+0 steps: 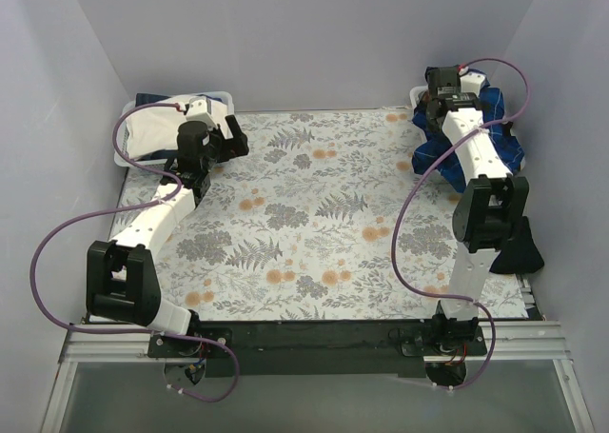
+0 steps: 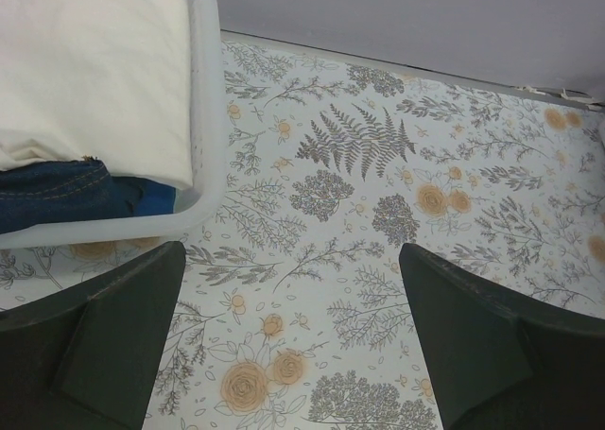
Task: Fold and stack the long sleeve shirts
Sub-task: Grab the shirt from the pile
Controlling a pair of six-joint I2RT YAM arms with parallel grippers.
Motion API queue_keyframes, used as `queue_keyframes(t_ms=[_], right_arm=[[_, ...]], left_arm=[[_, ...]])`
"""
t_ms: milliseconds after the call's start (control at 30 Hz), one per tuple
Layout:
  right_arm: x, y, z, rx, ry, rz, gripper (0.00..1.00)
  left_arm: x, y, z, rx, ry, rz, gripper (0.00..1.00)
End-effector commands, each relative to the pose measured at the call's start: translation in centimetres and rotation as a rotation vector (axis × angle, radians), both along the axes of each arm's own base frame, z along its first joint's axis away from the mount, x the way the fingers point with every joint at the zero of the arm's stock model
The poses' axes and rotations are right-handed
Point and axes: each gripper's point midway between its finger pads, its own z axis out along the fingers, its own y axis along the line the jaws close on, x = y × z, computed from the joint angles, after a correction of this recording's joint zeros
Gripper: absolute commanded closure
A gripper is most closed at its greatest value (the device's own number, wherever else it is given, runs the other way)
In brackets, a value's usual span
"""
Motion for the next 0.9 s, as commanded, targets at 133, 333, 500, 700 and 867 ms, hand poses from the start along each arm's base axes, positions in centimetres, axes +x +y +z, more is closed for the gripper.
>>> queue_keyframes(t_ms=[133, 333, 500, 700, 867], right_arm=[[-2.7, -1.2, -5.3, 0.051, 0.149, -0.124, 0.31], [-2.1, -0.9, -5.2, 0.117, 0.134, -0.104, 0.67], [-1.8, -0.1, -2.9, 0.166, 0.063, -0.092, 0.99], [-1.9, 3.5, 4.2, 0.142, -0.092, -0.006, 0.99], [-2.2, 9.2, 12.1, 0.091, -0.268, 0.146, 0.99]], left_arm=[[-0.5, -0.3, 0.3, -0.021, -0.015, -0.008, 0.02], [-0.5, -0.3, 0.6, -0.017, -0.026, -0.009, 0.02], [-0.6, -0.2, 1.0, -0.011, -0.038, -0.008, 0.02], [-0.9, -0.3, 1.5, -0.018, -0.046, -0.017, 0.02], [-1.3, -0.9, 1.9, -0.026, -0.057, -0.033, 0.02]])
